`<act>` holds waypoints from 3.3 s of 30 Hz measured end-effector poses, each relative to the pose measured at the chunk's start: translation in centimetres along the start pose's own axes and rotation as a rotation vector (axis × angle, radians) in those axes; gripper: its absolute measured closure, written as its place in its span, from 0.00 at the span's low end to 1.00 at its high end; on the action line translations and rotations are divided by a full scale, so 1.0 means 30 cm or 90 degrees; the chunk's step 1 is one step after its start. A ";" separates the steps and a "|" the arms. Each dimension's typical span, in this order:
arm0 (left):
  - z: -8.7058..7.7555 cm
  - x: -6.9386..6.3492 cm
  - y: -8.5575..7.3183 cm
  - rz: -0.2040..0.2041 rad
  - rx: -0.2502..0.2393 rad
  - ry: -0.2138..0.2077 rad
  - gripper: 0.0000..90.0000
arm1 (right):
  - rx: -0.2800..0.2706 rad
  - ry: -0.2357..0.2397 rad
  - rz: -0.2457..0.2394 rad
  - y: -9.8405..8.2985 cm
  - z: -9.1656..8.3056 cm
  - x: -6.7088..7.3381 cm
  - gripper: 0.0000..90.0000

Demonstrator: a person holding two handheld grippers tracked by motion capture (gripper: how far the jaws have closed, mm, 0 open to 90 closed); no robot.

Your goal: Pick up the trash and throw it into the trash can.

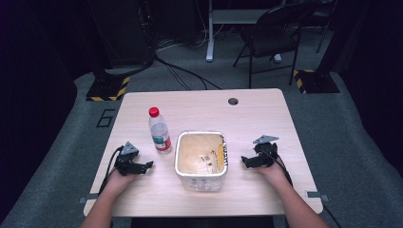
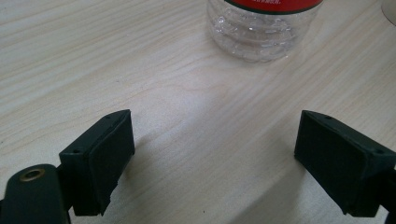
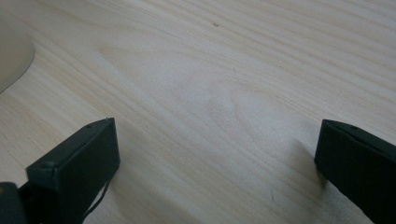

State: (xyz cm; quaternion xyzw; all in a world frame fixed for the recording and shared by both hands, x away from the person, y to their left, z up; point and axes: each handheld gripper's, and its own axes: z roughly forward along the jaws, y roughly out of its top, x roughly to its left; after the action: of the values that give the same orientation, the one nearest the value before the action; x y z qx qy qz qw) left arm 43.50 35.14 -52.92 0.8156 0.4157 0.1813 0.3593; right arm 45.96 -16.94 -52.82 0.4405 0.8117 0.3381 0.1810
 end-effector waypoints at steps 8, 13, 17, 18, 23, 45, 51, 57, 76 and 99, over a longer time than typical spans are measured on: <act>0.001 -0.002 0.001 -0.004 -0.001 0.002 0.13 | -0.002 -0.014 0.016 -0.001 -0.001 0.006 0.00; 0.001 -0.002 0.001 -0.004 0.000 0.002 0.13 | -0.001 -0.015 0.015 -0.001 -0.001 0.006 0.00; 0.001 -0.002 0.001 -0.004 0.000 0.002 0.13 | -0.001 -0.015 0.012 -0.001 -0.001 0.005 0.00; 0.001 -0.002 0.001 -0.004 0.000 0.001 0.13 | -0.001 -0.015 0.012 -0.001 -0.001 0.005 0.00; 0.000 -0.001 0.002 -0.003 0.002 0.003 0.14 | -0.001 -0.015 0.012 -0.001 -0.001 0.005 0.00; -0.081 -0.032 0.100 -0.038 0.010 -0.024 0.23 | -0.003 -0.012 0.010 -0.001 0.000 0.003 0.00; -0.107 -0.042 0.144 -0.017 0.002 -0.019 0.23 | -0.004 -0.012 0.010 -0.001 0.000 0.003 0.00; -0.124 -0.044 0.175 -0.005 -0.006 -0.012 0.21 | -0.003 -0.013 0.010 -0.001 0.000 0.004 0.00; -0.147 -0.047 0.311 0.006 -0.039 -0.029 0.19 | -0.004 -0.013 0.009 -0.001 0.000 0.003 0.00; -0.074 -0.062 0.393 0.008 -0.045 -0.048 0.17 | -0.004 -0.012 0.008 -0.001 0.000 0.003 0.00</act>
State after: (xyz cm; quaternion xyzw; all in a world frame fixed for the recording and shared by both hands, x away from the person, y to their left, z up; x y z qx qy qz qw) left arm 47.55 29.94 -42.72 0.8114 0.3900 0.1670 0.4020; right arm 45.89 -16.88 -52.85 0.4485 0.8060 0.3375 0.1877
